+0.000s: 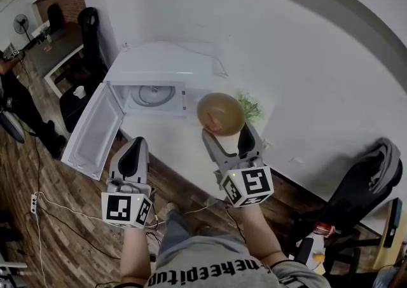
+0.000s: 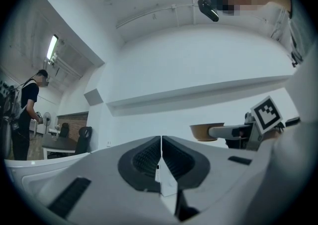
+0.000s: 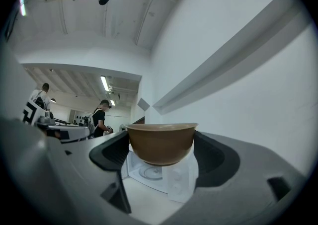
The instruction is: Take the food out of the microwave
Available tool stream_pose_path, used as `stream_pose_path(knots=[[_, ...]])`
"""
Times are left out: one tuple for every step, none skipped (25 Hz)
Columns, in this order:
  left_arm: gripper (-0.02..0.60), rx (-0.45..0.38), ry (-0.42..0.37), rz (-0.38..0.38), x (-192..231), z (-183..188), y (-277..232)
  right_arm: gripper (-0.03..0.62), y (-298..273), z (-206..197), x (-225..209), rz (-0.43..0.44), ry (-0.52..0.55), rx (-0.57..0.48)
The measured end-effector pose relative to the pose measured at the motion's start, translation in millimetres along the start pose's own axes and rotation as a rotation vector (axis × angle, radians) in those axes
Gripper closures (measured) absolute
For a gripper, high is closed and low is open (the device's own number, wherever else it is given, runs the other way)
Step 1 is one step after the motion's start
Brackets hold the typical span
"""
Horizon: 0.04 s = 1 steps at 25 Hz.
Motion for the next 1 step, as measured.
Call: stream_pose_path(knots=[[0.571,0.0,0.0,0.0,-1.2,0.3,-0.2,0.186,0.6,0.6,-0.9,0.0,-0.001,-0.001]])
Point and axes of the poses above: the fingertips, and each gripper's own axes: y backward along the fingers, x to its left, z out of its top, the point moved 4 cm from there along y, backward along the fingers, and after that the axes turned 9 degrees about -y, right-handed, at the moved point
